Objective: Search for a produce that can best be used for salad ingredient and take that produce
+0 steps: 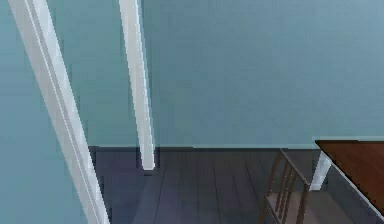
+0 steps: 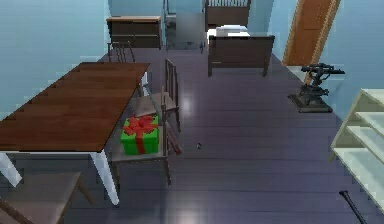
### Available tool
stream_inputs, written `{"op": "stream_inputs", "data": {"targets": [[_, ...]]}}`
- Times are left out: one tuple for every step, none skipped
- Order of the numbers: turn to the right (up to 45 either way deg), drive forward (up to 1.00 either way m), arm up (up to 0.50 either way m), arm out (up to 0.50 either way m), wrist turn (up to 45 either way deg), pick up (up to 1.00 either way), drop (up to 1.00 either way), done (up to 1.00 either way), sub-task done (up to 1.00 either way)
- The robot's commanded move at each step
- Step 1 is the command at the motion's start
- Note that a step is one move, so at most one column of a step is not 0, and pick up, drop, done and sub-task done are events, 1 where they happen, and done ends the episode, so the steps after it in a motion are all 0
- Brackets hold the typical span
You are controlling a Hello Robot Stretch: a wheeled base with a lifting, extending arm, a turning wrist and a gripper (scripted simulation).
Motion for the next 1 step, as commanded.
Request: {"op": "stream_inputs", "data": {"targets": [[-9.0,0.0,0.0,0.0,0.0,0.0,0.0,0.0,0.0]]}}
